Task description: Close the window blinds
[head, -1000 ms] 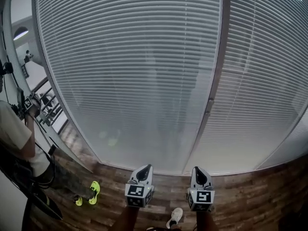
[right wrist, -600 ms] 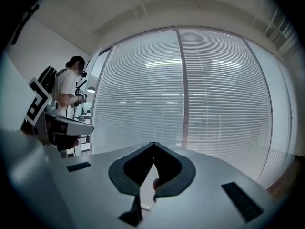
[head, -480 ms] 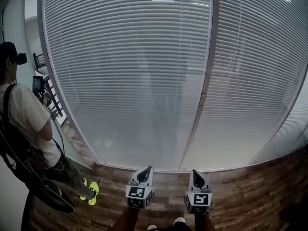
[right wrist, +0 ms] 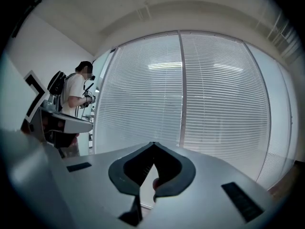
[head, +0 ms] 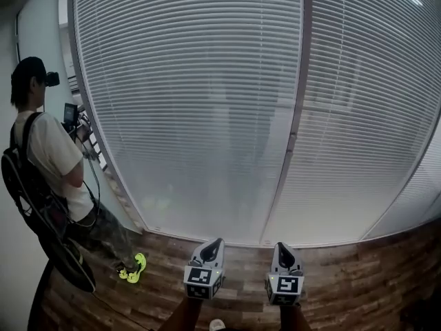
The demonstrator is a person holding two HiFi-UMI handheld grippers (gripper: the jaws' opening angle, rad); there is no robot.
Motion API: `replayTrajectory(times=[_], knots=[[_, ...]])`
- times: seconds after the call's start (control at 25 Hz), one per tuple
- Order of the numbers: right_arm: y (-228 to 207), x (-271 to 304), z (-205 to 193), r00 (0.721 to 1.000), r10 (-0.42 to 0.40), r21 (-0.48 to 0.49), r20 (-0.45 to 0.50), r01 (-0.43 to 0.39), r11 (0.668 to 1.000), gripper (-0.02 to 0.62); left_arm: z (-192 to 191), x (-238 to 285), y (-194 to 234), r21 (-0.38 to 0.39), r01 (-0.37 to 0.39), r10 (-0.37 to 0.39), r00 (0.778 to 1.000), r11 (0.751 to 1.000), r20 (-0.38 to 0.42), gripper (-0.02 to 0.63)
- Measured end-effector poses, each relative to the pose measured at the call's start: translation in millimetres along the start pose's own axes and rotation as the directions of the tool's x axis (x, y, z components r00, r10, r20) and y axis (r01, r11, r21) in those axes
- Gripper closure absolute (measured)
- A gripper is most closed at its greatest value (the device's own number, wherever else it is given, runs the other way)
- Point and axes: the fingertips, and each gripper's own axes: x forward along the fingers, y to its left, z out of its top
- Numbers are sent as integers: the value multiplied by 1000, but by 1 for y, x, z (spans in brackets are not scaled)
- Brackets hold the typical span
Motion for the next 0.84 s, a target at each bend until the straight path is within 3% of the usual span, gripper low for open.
replayTrajectory(times=[0.24,0.84], knots=[[9,-23,-13,997,68,-4,26,-68,998,592,-6,-25,-20,11,-3,3,1000,1000,-6,606],[21,-54,-8,994,93,-16,51,-93,996,592,-8,-60,-35,11,-31,31,999,999,8,606]])
